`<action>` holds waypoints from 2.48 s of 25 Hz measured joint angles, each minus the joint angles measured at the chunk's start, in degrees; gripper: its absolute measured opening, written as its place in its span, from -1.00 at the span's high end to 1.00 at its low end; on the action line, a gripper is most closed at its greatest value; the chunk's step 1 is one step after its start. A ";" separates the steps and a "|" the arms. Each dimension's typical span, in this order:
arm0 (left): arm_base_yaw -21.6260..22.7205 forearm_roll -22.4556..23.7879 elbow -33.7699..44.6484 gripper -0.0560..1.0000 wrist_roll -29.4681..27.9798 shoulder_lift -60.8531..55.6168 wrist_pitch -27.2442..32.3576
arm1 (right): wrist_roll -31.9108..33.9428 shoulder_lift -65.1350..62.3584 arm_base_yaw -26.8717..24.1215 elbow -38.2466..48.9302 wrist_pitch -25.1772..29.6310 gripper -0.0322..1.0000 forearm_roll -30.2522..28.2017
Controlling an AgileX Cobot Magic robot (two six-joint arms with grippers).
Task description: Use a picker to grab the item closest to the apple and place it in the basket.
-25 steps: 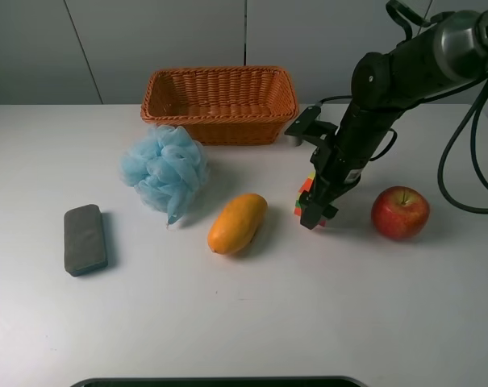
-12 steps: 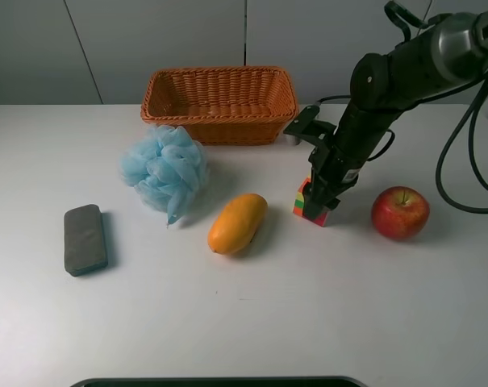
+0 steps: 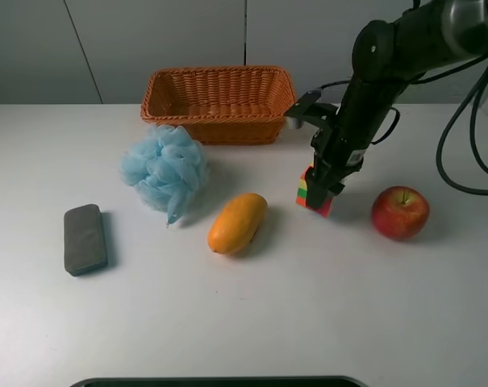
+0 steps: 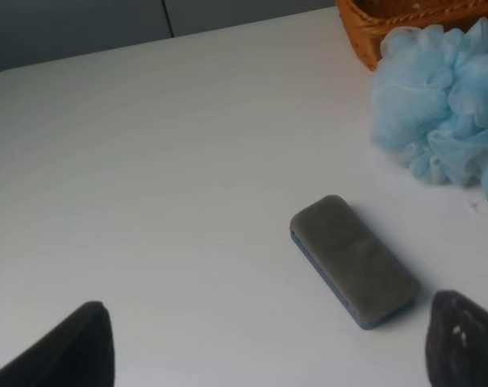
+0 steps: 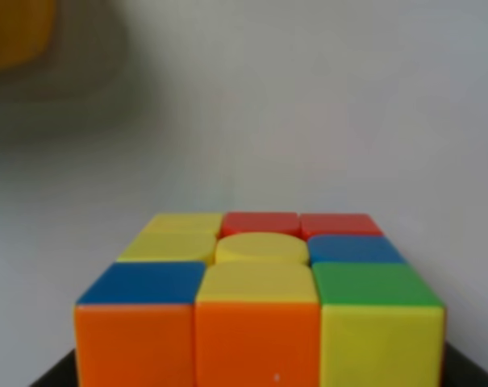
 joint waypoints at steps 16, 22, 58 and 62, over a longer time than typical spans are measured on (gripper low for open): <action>0.00 0.00 0.00 -0.51 0.00 0.00 0.00 | 18.42 -0.28 0.00 -26.07 19.76 0.08 -3.04; 0.00 0.00 0.00 -0.51 0.00 0.00 0.00 | 20.95 6.65 0.00 -39.33 19.88 0.08 -3.27; 0.00 0.00 0.00 -0.51 0.23 0.00 0.12 | 20.50 30.98 0.00 -57.99 -6.23 0.08 11.05; 0.00 0.00 0.00 -0.51 0.23 0.00 0.12 | 21.20 31.27 0.00 -58.02 -6.08 -0.30 11.56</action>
